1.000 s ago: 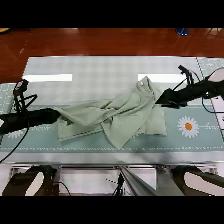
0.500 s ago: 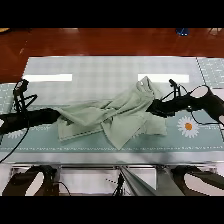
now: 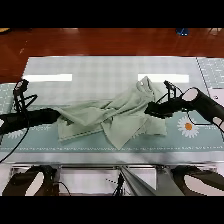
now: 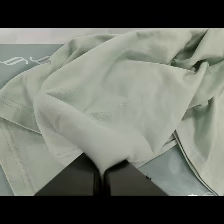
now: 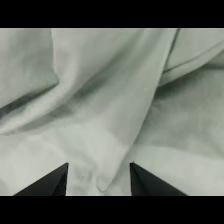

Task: Fold the shirts.

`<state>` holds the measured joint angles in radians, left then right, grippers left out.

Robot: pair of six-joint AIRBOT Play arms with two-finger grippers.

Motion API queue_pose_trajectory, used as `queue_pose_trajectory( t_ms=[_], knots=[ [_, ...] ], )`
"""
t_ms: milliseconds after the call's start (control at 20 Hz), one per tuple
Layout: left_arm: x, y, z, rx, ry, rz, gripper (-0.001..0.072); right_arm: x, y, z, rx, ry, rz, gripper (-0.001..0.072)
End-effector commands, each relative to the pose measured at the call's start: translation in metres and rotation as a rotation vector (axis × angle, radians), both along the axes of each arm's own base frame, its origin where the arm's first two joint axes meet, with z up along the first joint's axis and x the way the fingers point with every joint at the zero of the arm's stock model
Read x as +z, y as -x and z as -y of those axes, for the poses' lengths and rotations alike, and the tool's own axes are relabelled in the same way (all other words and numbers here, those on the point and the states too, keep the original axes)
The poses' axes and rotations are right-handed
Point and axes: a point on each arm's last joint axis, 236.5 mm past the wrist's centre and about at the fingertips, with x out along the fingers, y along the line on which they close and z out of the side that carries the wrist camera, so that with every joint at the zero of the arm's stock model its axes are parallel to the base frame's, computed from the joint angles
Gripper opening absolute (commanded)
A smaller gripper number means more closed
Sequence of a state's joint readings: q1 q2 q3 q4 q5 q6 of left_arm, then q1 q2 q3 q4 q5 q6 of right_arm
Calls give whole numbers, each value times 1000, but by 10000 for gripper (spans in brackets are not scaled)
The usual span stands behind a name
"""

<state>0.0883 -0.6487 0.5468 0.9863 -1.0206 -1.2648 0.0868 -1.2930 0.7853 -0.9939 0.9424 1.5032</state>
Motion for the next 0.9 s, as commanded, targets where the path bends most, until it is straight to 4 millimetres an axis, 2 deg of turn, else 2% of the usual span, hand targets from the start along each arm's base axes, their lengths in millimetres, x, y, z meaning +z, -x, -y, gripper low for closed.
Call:
queue_pose_trajectory(
  t_ms=[0, 50, 150, 200, 300, 400, 500, 600, 650, 750, 850],
  knots=[
    [0, 0, 0, 0, 0, -1, 34, -6, -4, 0, -46, 1, -14, 475],
    [0, 0, 0, 0, 0, -1, 34, -11, -5, -3, -62, -16, -30, 467],
    [0, 0, 0, 0, 0, -1, 34, -20, -9, -14, -79, -38, -41, 381],
    [0, 0, 0, 0, -1, -1, 34, -24, -12, -19, -84, -39, -31, 302],
    [-2, 0, -3, 0, -17, -1, 34, -21, -19, -22, -92, -40, 1, 39],
    [-6, -1, -14, 0, -77, 6, 33, 6, -32, -19, -70, -57, 65, 30],
    [4, -7, -25, 2, -128, 36, 33, 62, -49, -15, -44, -87, 175, 30],
    [39, -24, -33, 19, -154, 122, 33, 146, -66, -5, -45, -106, 369, 30],
    [66, -35, -37, 33, -164, 186, 33, 192, -73, 2, -57, -110, 483, 30],
    [150, -55, -46, 65, -186, 372, 33, 294, -76, 16, -87, -111, 739, 29],
    [252, -57, -47, 84, -211, 597, 33, 399, -60, 29, -115, -104, 1006, 29]
  ],
)
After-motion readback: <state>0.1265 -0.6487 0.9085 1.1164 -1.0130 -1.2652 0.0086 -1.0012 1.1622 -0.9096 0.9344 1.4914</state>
